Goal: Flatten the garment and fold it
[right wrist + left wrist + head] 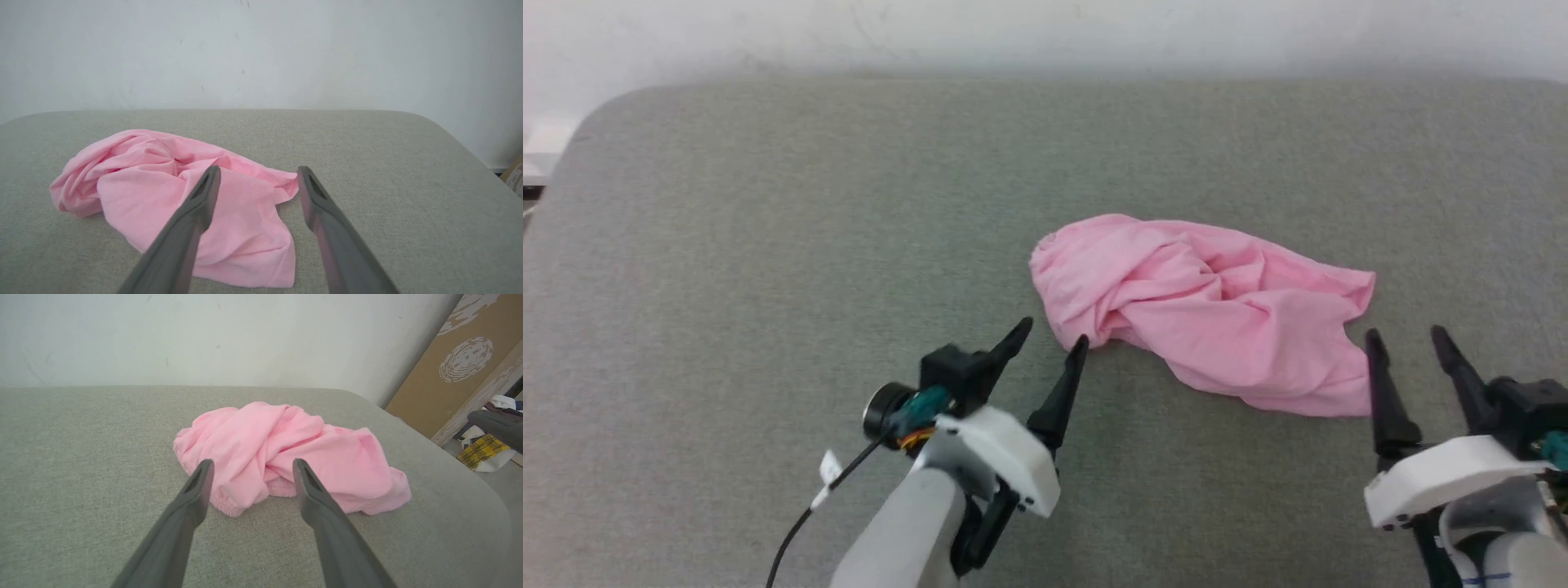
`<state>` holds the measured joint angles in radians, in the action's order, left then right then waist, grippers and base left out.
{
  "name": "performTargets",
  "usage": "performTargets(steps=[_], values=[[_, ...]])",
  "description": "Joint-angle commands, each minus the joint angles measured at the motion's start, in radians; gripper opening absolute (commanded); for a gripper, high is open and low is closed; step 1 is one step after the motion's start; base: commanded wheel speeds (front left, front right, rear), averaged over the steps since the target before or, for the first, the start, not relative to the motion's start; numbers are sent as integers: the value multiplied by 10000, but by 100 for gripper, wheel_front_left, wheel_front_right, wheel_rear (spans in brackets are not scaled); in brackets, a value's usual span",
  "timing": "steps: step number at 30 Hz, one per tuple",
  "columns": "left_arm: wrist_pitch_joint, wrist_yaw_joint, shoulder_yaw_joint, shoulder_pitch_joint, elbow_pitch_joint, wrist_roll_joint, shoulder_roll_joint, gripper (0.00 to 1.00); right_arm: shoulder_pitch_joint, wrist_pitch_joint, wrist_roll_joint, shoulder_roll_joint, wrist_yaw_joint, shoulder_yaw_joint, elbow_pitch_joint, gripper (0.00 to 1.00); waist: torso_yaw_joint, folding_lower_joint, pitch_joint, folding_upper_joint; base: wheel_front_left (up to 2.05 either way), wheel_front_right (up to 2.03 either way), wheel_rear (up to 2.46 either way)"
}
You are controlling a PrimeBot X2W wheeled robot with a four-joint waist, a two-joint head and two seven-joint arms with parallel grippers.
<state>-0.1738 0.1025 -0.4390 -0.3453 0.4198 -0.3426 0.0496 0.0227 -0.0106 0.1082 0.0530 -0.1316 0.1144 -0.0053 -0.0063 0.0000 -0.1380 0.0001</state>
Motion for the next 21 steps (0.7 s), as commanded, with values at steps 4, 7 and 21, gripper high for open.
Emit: performTargets(steps=[4,7,21], values=[[727,-277,-434,-933,899,-354,6,100,375,-66,69,-27,9,-436,140,100,-714,0,-748,-1,0,0,0],[1484,-666,-637,-1480,1620,-579,6,100,588,-164,131,-27,9,-600,305,100,-951,0,-995,-1,0,0,0],[908,-1611,-130,-1841,2217,-1244,180,0,834,-558,413,-27,9,-662,841,100,-445,0,-866,-1,0,0,0]])
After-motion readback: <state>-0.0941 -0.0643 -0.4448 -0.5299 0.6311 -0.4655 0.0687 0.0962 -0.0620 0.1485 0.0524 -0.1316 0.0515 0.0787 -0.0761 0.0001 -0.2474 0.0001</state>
